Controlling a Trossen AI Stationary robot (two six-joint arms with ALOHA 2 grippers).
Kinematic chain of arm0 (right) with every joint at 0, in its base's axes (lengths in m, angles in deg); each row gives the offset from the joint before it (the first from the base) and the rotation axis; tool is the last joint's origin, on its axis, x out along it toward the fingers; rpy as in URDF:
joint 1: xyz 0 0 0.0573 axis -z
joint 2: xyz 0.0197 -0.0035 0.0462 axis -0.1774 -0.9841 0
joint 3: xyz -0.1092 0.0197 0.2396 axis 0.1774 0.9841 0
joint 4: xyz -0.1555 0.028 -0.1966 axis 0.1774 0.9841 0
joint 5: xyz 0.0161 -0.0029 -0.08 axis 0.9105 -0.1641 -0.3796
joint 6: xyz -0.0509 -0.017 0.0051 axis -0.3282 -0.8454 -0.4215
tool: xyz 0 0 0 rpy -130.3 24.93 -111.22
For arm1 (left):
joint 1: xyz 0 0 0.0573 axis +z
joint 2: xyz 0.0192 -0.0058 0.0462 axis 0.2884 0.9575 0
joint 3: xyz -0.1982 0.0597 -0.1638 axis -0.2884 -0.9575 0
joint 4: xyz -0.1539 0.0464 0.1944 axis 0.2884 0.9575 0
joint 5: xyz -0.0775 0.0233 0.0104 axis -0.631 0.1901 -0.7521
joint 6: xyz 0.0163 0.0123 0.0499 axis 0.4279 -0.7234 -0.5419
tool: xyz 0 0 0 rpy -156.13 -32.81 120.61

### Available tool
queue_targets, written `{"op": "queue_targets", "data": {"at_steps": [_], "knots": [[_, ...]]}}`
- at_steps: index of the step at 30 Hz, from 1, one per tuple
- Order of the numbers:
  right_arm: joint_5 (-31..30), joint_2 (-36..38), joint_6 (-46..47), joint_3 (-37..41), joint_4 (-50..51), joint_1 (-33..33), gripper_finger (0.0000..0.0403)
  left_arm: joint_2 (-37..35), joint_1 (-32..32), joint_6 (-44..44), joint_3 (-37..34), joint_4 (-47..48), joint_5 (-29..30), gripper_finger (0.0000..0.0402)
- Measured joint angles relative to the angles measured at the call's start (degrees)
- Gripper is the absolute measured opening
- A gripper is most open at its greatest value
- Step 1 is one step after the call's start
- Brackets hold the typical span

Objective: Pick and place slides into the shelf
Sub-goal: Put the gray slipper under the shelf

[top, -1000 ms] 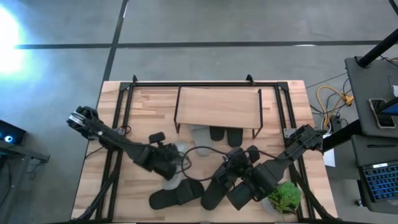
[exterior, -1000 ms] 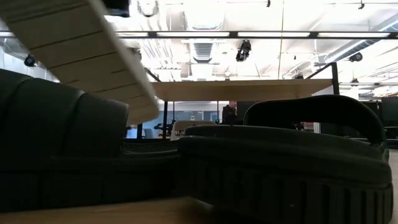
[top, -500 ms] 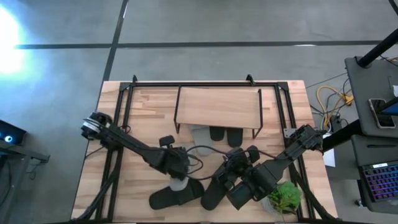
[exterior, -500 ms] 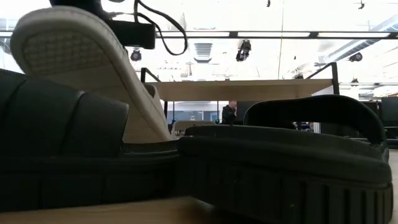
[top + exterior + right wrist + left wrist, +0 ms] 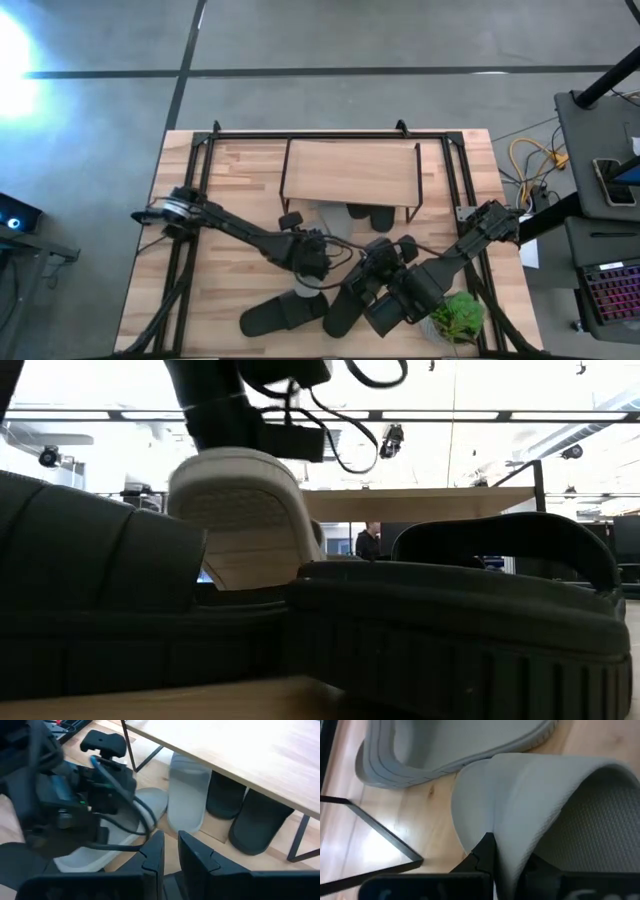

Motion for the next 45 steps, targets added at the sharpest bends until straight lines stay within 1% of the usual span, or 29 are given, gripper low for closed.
{"op": "queue_targets", "data": {"at_steps": [3, 6, 9, 12, 16, 18, 20, 24, 30, 34, 36, 38, 39, 41, 43, 45], "knots": [[1.2, 0.0, 0.5, 0.2, 0.0, 0.0, 0.0047, 0.9, 0.6, 0.5, 1.4, 2.7, 0.0, 0.0], [1.5, 0.0, 0.9, 0.7, -0.1, -0.3, 0.0048, 0.7, 0.9, 1.8, 1.5, 5.6, 2.9, 0.0], [1.5, 0.0, 1.5, 1.0, -0.1, -0.7, 0.005, -0.2, 1.2, 1.8, 0.8, 5.9, 3.8, 0.0006], [1.7, 0.0, 1.5, 1.3, 0.0, -1.0, 0.005, -0.6, 1.6, 2.2, 0.2, 6.1, 4.7, 0.0027], [4.3, 0.0, 0.9, 1.5, 0.0, -1.0, 0.0051, -0.5, 2.2, 3.3, -0.5, 7.0, 1.1, 0.0064], [5.4, 0.0, 0.6, 1.6, 0.0, -1.1, 0.0056, -0.5, 2.2, 3.3, -0.6, 7.0, 1.2, 0.0083], [6.1, 0.0, 0.6, 1.6, 0.0, -1.2, 0.0067, -0.5, 2.2, 3.3, -0.8, 7.1, 1.3, 0.0101], [7.6, 0.0, 0.5, 1.6, 0.0, -1.4, 0.0102, -0.5, 2.3, 3.3, -0.6, 7.2, 0.9, 0.0133], [9.5, 0.0, 0.4, 1.7, 0.0, -1.5, 0.0155, -1.9, 2.1, 1.3, 1.4, 9.1, -4.8, 0.0159], [10.4, 0.0, 0.2, 1.7, 0.0, -1.7, 0.0178, -5.9, 2.0, -0.1, 1.5, 8.9, -7.5, 0.0162], [10.6, 0.0, 0.2, 1.7, 0.0, -2.0, 0.0186, -9.0, 1.8, -1.0, 1.5, 9.2, -11.1, 0.0162], [12.9, 0.0, -0.4, 1.7, -0.2, -2.3, 0.0189, -12.4, 1.3, 1.3, 1.5, 9.0, -15.6, 0.0162], [15.0, 0.0, -1.3, 1.5, -0.6, -2.3, 0.0189, -14.4, 0.8, 3.3, 1.1, 8.6, -17.3, 0.0162], [18.4, 0.0, -2.2, 1.4, -1.8, -2.5, 0.0186, -18.0, -0.4, 7.0, -0.8, 6.9, -18.2, 0.0162], [19.4, 0.0, -1.2, 1.7, -3.2, -2.9, 0.0176, -20.7, -1.7, 11.1, -3.8, 4.7, -18.6, 0.0161], [19.6, 0.0, 0.7, 1.9, -4.2, -3.3, 0.0159, -22.8, -2.6, 15.4, -8.0, 2.7, -20.3, 0.0154]]}}
